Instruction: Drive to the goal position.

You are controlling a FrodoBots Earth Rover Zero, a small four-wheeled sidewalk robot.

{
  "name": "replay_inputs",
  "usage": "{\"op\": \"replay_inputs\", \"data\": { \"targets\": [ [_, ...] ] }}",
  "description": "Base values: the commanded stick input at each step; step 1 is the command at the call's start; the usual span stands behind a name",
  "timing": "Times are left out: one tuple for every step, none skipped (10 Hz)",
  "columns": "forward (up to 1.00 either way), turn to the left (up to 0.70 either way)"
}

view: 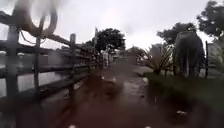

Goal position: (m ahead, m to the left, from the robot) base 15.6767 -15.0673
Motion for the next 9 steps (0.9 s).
{"op": "replay_inputs", "data": {
  "targets": [
    [1.0, -0.31],
    [1.0, -0.38],
    [1.0, -0.01],
    [1.0, -0.12],
    [1.0, -0.23],
    [1.0, -0.34],
    [1.0, -0.39],
    [1.0, -0.37],
    [1.0, -0.34]
  ]
}}
